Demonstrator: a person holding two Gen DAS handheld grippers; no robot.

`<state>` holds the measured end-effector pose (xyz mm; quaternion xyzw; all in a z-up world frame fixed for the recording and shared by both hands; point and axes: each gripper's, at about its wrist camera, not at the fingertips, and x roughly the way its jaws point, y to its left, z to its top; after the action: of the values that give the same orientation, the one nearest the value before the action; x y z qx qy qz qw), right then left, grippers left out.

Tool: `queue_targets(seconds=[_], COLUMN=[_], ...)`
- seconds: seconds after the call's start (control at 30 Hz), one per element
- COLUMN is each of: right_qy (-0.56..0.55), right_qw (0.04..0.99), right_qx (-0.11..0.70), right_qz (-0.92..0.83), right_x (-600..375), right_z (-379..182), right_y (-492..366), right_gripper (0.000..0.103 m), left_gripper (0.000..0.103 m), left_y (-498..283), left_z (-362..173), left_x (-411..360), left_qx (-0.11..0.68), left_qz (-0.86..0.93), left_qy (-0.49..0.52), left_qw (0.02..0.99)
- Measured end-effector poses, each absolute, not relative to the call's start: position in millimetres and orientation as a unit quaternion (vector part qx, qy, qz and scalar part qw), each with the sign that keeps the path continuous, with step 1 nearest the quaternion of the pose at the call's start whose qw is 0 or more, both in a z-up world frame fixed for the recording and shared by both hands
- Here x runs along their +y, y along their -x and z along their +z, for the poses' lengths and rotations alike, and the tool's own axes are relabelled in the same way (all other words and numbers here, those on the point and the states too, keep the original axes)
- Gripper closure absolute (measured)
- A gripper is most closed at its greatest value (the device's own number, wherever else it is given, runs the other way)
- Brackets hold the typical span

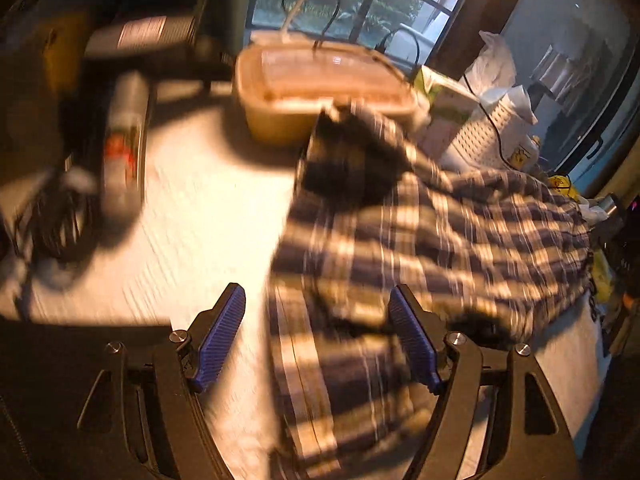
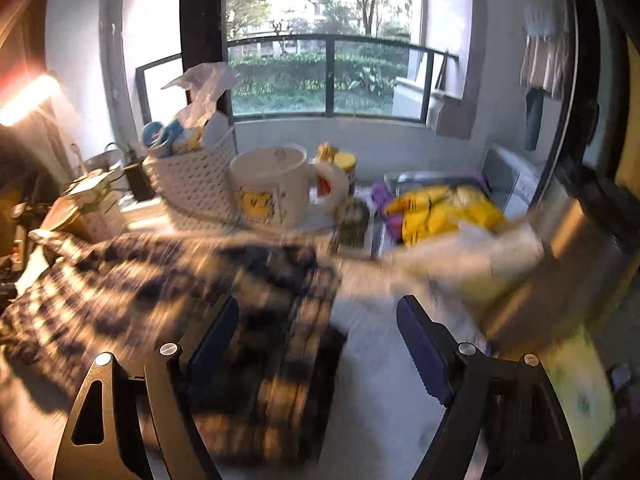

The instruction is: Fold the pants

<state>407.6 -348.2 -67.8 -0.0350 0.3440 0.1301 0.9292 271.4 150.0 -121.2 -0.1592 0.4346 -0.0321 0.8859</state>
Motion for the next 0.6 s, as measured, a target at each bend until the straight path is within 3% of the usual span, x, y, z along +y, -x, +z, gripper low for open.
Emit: queue_targets(seconds=[0.2,0.27,0.33,0.37,0.43,0.6], right_qy=[-0.054,-0.094,-0.125,-0.141,-0.142,-0.074], right_qw=[0.895,0.881,0.881,0.88,0.884,0.901], right_qx=[0.414,0.433,0.422,0.414,0.405,0.386], right_qz=[0.16,0.166,0.173,0.183,0.183,0.182], right_x=[-367.2,-369.5,-368.5,-367.2,-361.8,-348.0], right_z=[-106.9,-124.1,-130.3,-129.9,-126.6,-100.8], right_y=[-373.5,-374.3,-373.9,-374.7,-375.9,-356.9], right_gripper=[0.02,0.02,0.021,0.024,0.072,0.074], left_gripper=[0.03,0.05,0.087,0.091,0.096,0.098], left_y=[-245.4,-241.0,-241.3,-241.4,-234.5,-201.5], left_z=[-123.7,-128.0,-130.4,-130.7,-124.7,-99.8], left_x=[141.8,135.3,132.6,132.0,130.6,125.2], left_qx=[0.425,0.424,0.427,0.425,0.409,0.38], left_qz=[-0.068,-0.074,-0.071,-0.07,-0.07,-0.084], left_qy=[0.193,0.179,0.162,0.159,0.158,0.147], left_qw=[0.882,0.885,0.887,0.888,0.896,0.909])
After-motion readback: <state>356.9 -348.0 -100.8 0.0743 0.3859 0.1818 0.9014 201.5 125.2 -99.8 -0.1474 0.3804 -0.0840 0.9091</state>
